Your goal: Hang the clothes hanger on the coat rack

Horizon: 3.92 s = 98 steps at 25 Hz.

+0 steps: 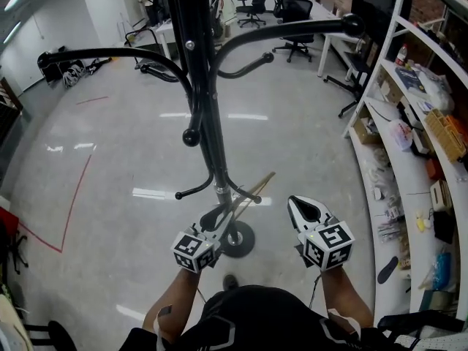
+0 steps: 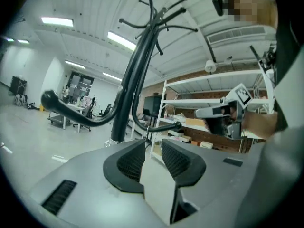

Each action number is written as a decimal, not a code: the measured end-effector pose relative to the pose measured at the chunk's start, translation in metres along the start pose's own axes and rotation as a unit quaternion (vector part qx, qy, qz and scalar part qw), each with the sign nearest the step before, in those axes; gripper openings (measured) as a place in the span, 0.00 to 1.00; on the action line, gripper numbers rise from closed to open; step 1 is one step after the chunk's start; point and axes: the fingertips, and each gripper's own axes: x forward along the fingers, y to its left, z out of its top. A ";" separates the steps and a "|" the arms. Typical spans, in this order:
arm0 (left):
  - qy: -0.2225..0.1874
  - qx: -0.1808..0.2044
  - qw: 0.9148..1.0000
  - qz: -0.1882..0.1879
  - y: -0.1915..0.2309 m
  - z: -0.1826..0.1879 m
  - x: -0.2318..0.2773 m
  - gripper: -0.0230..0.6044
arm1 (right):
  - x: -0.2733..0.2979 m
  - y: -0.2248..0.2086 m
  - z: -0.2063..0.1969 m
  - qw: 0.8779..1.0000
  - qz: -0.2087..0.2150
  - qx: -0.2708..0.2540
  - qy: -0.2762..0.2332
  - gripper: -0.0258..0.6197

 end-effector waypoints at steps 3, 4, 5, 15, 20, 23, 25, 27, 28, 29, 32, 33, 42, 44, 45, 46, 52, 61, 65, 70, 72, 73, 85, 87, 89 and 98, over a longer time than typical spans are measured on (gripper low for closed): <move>-0.065 -0.002 0.998 0.011 -0.027 0.040 -0.047 0.17 | -0.019 0.003 0.013 1.000 0.007 -0.002 -0.027 0.05; -0.072 0.004 0.997 0.017 -0.035 0.049 -0.060 0.16 | -0.025 0.005 0.019 0.999 0.012 -0.004 -0.037 0.05; -0.073 0.010 0.997 0.025 -0.041 0.056 -0.070 0.13 | -0.030 0.007 0.023 0.999 0.015 -0.005 -0.047 0.05; -0.143 -0.027 0.989 -0.005 -0.108 0.110 -0.139 0.04 | -0.080 0.021 0.035 0.994 0.060 0.013 -0.092 0.05; -0.146 -0.028 0.988 -0.030 -0.130 0.112 -0.168 0.04 | -0.098 0.041 0.032 0.995 0.054 0.001 -0.088 0.05; -0.134 -0.017 0.990 -0.028 -0.141 0.106 -0.188 0.04 | -0.117 0.066 0.034 0.994 0.048 -0.009 -0.095 0.05; -0.129 -0.038 0.991 -0.019 -0.143 0.100 -0.207 0.04 | -0.130 0.089 0.031 0.994 0.048 -0.009 -0.096 0.05; -0.129 -0.056 0.990 -0.029 -0.151 0.093 -0.230 0.04 | -0.144 0.113 0.025 0.995 0.045 -0.011 -0.094 0.05; -0.125 -0.055 0.990 -0.039 -0.160 0.089 -0.241 0.04 | -0.154 0.125 0.021 0.995 0.043 -0.013 -0.092 0.05; -0.119 -0.048 0.991 -0.048 -0.169 0.084 -0.252 0.04 | -0.165 0.137 0.017 0.995 0.040 -0.013 -0.090 0.05; -0.107 -0.037 0.991 -0.070 -0.192 0.074 -0.292 0.04 | -0.195 0.171 0.003 0.996 0.024 -0.001 -0.082 0.05; -0.110 -0.042 0.990 -0.078 -0.198 0.075 -0.307 0.04 | -0.204 0.183 -0.002 0.997 0.019 0.001 -0.078 0.05; -0.114 -0.052 0.989 -0.083 -0.259 0.071 -0.377 0.04 | -0.288 0.241 -0.012 0.996 -0.011 -0.006 -0.087 0.05; -0.119 -0.047 0.988 -0.081 -0.278 0.069 -0.385 0.04 | -0.304 0.244 -0.018 0.995 -0.022 0.000 -0.095 0.05; -0.120 -0.041 0.989 -0.082 -0.290 0.069 -0.389 0.04 | -0.311 0.248 -0.021 0.995 -0.021 0.003 -0.096 0.05; -0.120 -0.035 0.989 -0.081 -0.301 0.069 -0.393 0.04 | -0.319 0.254 -0.024 0.995 -0.012 0.005 -0.095 0.05; -0.109 -0.016 0.993 -0.041 -0.372 0.054 -0.426 0.04 | -0.393 0.284 -0.042 0.995 0.039 -0.024 -0.094 0.05; -0.071 0.012 0.997 0.013 -0.472 0.025 -0.475 0.04 | -0.503 0.295 -0.067 0.993 0.054 -0.012 -0.106 0.05; -0.072 0.009 0.997 0.024 -0.493 0.020 -0.504 0.04 | -0.533 0.320 -0.064 0.990 0.059 -0.029 -0.122 0.05; -0.089 0.015 0.995 0.029 -0.510 0.008 -0.554 0.04 | -0.568 0.357 -0.069 0.989 0.035 -0.026 -0.141 0.05; -0.090 0.010 0.996 0.028 -0.512 -0.002 -0.581 0.04 | -0.578 0.382 -0.080 0.990 0.033 -0.025 -0.135 0.05; -0.088 0.005 0.996 0.027 -0.514 -0.007 -0.595 0.04 | -0.583 0.395 -0.086 0.990 0.031 -0.024 -0.132 0.05; -0.060 -0.020 0.998 -0.005 -0.560 -0.053 -0.736 0.04 | -0.678 0.524 -0.134 0.995 -0.005 -0.013 -0.103 0.05; -0.067 -0.015 0.998 -0.005 -0.574 -0.052 -0.749 0.04 | -0.696 0.532 -0.135 0.994 -0.010 -0.016 -0.106 0.05; -0.074 -0.013 0.997 -0.004 -0.590 -0.051 -0.760 0.04 | -0.714 0.539 -0.137 0.994 -0.006 -0.013 -0.106 0.05; -0.061 -0.007 0.997 0.038 -0.680 -0.067 -0.784 0.04 | -0.798 0.547 -0.169 0.995 0.034 -0.019 -0.092 0.05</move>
